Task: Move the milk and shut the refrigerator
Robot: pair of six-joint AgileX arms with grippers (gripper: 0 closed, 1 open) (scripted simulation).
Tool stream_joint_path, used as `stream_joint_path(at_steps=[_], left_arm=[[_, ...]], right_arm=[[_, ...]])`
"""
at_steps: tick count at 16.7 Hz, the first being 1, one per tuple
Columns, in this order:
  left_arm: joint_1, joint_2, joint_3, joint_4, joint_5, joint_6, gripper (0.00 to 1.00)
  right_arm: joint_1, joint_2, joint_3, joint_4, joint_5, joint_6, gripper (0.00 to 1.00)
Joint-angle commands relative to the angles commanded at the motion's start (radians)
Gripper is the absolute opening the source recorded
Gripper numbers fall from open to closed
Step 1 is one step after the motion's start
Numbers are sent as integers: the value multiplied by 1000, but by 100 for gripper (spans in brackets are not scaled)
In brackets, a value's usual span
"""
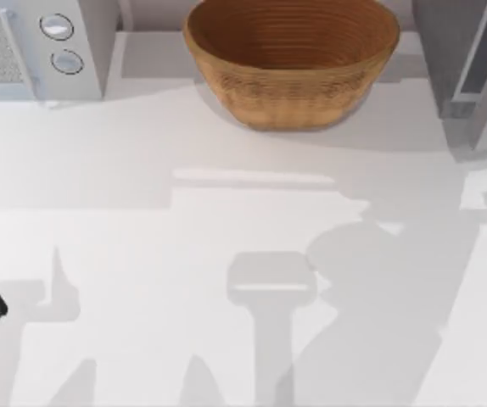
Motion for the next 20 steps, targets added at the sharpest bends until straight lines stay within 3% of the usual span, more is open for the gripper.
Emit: stream_joint_path(at_steps=[4, 10, 20], left_arm=[[0, 0, 0, 0, 0, 0, 100], [0, 0, 0, 0, 0, 0, 100], [0, 0, 0, 0, 0, 0, 100]], right_arm=[[112, -30, -52, 45, 100, 90, 100], [100, -13, -40, 42, 108, 86, 100], [103, 307, 366, -43, 116, 91, 100]])
